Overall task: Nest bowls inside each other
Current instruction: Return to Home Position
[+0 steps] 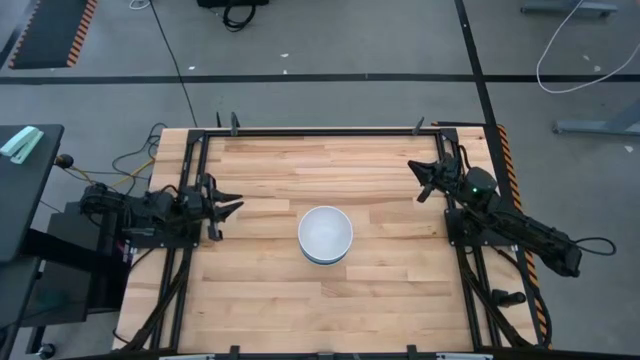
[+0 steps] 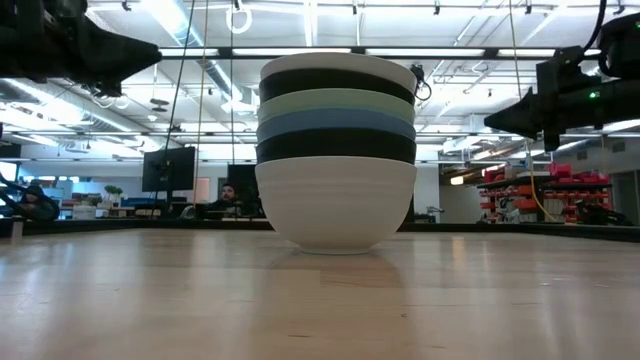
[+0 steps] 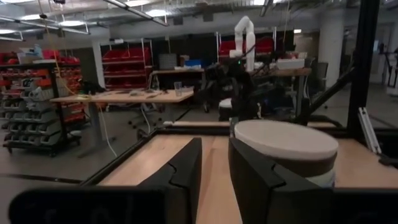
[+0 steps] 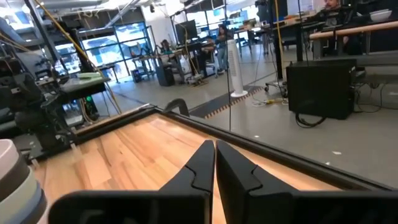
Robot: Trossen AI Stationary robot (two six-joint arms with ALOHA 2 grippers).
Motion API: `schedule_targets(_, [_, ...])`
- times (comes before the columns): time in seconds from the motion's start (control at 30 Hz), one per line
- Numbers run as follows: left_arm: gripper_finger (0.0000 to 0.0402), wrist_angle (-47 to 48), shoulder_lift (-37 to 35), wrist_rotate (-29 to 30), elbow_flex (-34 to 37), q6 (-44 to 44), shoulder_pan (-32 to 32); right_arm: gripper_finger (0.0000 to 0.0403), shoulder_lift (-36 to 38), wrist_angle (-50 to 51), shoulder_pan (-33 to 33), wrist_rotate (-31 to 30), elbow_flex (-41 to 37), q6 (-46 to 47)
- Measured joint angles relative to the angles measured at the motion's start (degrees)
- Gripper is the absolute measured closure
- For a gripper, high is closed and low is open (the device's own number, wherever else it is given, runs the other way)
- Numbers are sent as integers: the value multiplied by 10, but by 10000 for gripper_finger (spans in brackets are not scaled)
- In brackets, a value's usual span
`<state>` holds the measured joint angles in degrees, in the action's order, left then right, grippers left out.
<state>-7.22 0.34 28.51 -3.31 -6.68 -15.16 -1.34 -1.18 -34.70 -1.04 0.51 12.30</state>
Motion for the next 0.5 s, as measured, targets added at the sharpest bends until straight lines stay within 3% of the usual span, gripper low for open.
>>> schedule_targets(0.5, [319, 90, 0, 0, 0, 0, 0, 380, -47, 1, 0, 1, 0, -9])
